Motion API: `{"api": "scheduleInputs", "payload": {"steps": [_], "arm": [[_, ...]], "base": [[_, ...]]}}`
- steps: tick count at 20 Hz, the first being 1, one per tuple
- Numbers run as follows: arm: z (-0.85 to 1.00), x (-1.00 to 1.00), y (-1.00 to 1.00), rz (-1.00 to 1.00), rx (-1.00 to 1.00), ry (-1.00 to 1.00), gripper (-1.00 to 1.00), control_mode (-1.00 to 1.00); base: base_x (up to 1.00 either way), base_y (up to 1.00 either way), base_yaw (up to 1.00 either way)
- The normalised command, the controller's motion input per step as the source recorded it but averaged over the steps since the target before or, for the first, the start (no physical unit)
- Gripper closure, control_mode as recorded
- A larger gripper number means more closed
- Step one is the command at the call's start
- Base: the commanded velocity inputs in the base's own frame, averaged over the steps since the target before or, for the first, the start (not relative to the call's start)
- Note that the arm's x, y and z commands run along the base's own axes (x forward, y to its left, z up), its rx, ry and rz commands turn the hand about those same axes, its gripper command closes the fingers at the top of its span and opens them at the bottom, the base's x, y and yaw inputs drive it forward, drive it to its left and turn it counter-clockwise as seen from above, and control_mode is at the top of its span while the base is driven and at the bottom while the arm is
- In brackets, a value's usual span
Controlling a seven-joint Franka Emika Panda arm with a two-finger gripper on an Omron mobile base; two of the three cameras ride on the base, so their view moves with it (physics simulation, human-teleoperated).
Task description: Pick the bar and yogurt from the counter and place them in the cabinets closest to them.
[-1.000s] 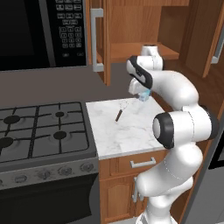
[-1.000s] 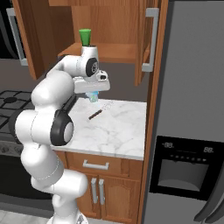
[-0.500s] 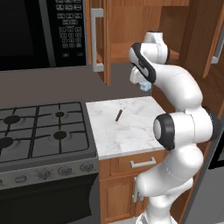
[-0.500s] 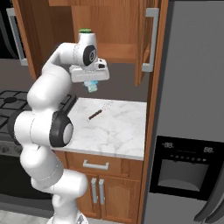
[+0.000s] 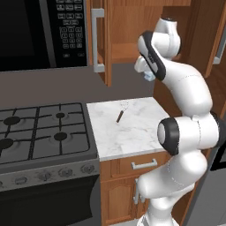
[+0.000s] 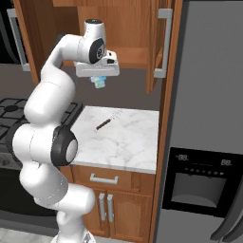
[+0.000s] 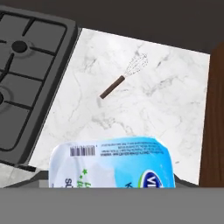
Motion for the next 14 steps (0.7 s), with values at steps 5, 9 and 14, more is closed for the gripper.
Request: {"api": "scheduleInputs", "payload": {"steps": [5, 9, 14], "arm": [[0.44, -0.12, -0.04, -0.05, 0.06, -0.20, 1.00, -1.00], [0.38, -0.07, -0.01, -0.04, 0.04, -0.18, 1.00, -1.00], [0.13, -0.04, 0.00, 0.00, 0.01, -0.11, 1.00, -1.00]], "base": [[0.00, 0.00, 0.00], [0.00, 0.00, 0.00], [0.00, 0.00, 0.00]]}}
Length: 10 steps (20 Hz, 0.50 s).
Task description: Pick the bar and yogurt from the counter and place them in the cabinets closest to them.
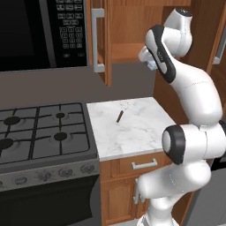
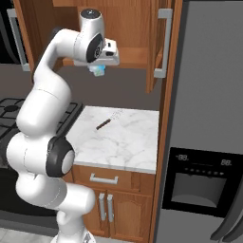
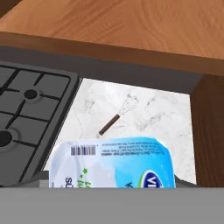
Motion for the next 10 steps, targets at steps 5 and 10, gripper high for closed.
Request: {"api": "scheduleInputs", "payload": {"steps": [5, 10], "arm": [[0.31, -0.01, -0.03, 0.00, 0.06, -0.14, 1.00, -1.00], [0.32, 0.05, 0.00, 0.00, 0.06, -0.07, 1.00, -1.00]], "base": [[0.00, 0.00, 0.00], [0.00, 0.00, 0.00]]}}
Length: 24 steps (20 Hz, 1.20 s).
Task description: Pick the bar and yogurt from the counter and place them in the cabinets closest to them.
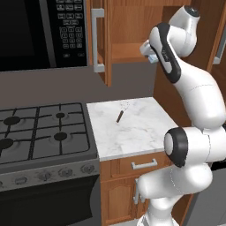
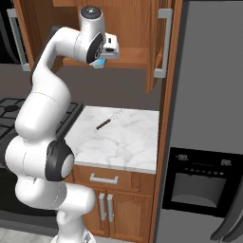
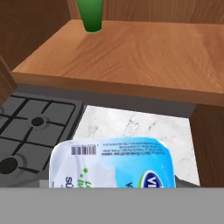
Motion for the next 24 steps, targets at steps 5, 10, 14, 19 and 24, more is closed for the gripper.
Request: {"api": "scheduleInputs", "payload": {"steps": [5, 10, 14, 19, 24], "arm": [[0.02, 0.00, 0.00, 0.00, 0.00, 0.00, 1.00, -1.00], [0.00, 0.12, 0.00, 0.00, 0.00, 0.01, 1.00, -1.00], [0.00, 0.33, 0.00, 0.00, 0.00, 0.03, 1.00, -1.00], [0.02, 0.36, 0.00, 0.00, 0.00, 0.06, 1.00, -1.00], [0.14, 0.37, 0.00, 0.00, 0.03, 0.09, 1.00, -1.00]], "base": [[0.00, 0.00, 0.00], [0.00, 0.00, 0.00], [0.00, 0.00, 0.00], [0.00, 0.00, 0.00], [0.00, 0.00, 0.00]]}}
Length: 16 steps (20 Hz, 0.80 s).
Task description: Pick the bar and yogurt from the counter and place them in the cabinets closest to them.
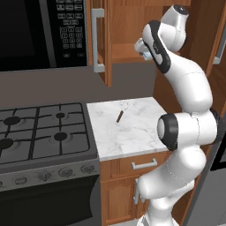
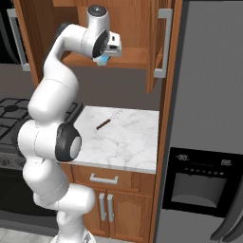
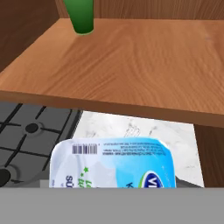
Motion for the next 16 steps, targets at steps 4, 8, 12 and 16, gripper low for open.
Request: {"api": "scheduleInputs", "payload": {"steps": [4, 8, 12, 16], "arm": [[0.23, 0.31, -0.01, 0.00, 0.04, 0.10, 1.00, -1.00], [0.03, 0.24, 0.00, 0.00, 0.00, 0.02, 1.00, -1.00], [0.00, 0.28, 0.00, 0.00, 0.00, 0.00, 1.00, -1.00], [-0.03, 0.27, 0.00, 0.00, 0.00, 0.00, 1.00, -1.00]], "base": [[0.00, 0.00, 0.00], [0.00, 0.00, 0.00], [0.00, 0.00, 0.00], [0.00, 0.00, 0.00]]}}
